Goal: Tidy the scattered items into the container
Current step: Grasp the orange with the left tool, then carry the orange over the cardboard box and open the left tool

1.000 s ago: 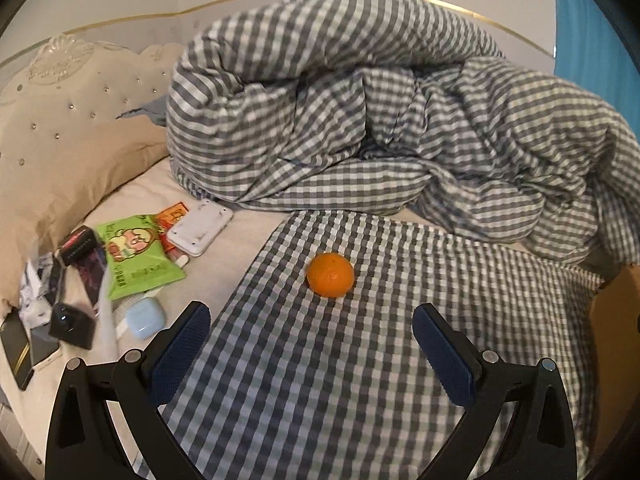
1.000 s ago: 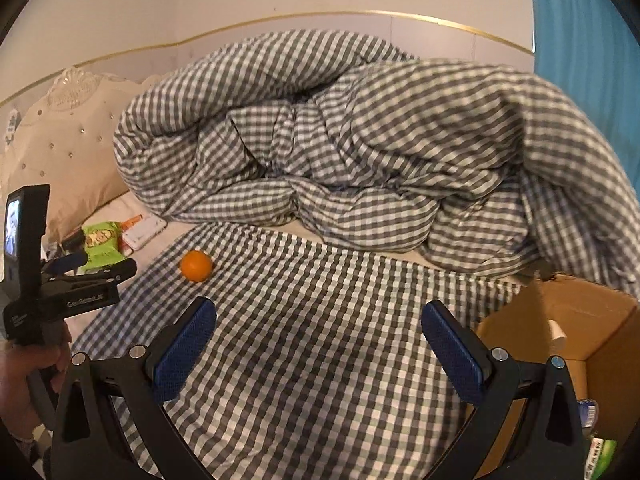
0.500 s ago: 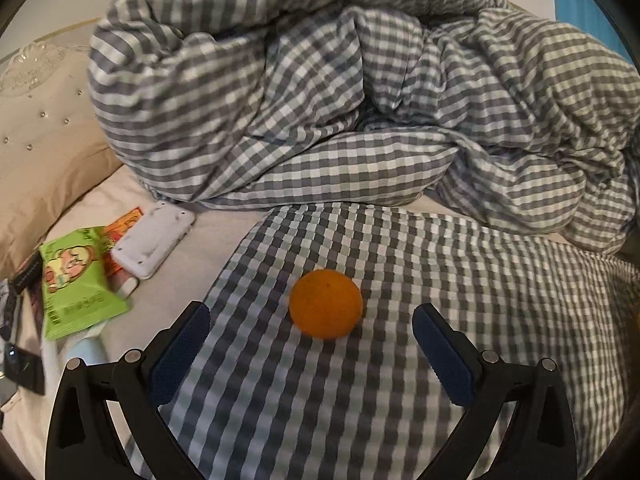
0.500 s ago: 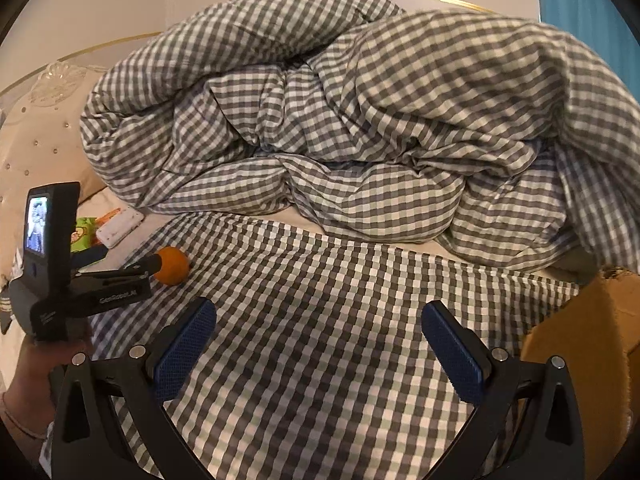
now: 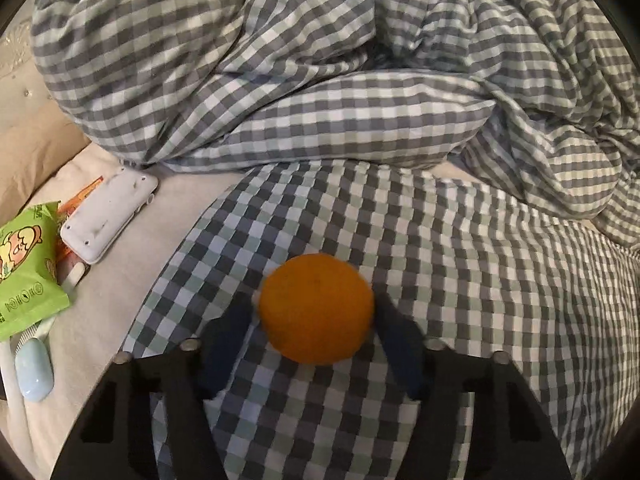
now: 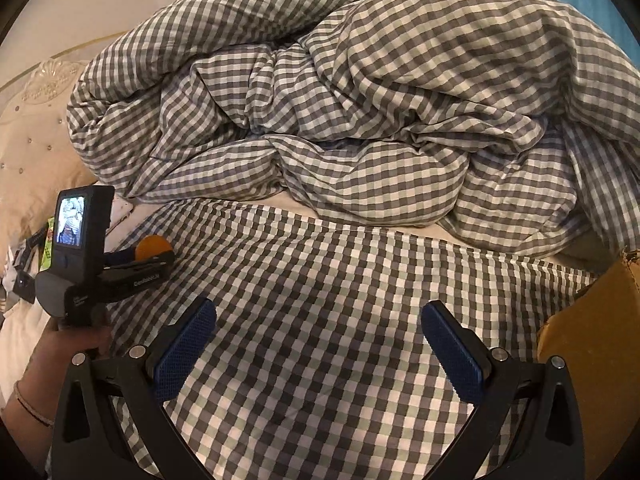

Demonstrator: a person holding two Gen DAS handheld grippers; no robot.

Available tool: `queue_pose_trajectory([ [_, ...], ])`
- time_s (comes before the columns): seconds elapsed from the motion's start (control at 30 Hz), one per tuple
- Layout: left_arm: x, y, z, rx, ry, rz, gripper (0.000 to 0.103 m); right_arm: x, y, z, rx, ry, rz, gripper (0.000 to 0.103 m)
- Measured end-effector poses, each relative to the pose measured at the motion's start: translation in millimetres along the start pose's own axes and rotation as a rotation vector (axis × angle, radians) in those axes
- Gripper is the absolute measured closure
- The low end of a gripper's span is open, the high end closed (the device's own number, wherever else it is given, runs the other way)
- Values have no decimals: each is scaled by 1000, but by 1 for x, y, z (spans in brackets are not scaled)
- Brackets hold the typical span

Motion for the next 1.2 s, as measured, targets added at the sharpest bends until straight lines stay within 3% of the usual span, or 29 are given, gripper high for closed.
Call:
queue_pose_trajectory([
  [0.27,-11,7,-16,11,2,7,45,-5,5,-1,17,-34,18,2],
  [0.4,-6,6,-36,17,19,3,45,-10,4,-1,24,-67,23,14],
  [0.47,0,10,-47,17,27,-3,45,-13,3,-1,30,-85,26,25],
  [0.63,6,10,-82,43,65,13,45,-20,0,-9,62,-133,21,75],
  [0.67,7,12,-91,47,74,17,45,-20,-1,-14,66,-131,16,79],
  [0.83,13,19,-130,28,114,9,45,-11,-3,-55,92,-71,7,85],
  [1.2,27,71,-262,13,276,88,45,10,23,-171,89,85,20,85],
])
Point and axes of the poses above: each gripper's, at about its wrist camera, not at the fingertips, and z roughly the way its jaws point, y to its right, x to its top, the point moved 2 cm from there along z, roughly the way its jaws point, and after that the axes turned 13 degrees about z, right-handed, at the moved point
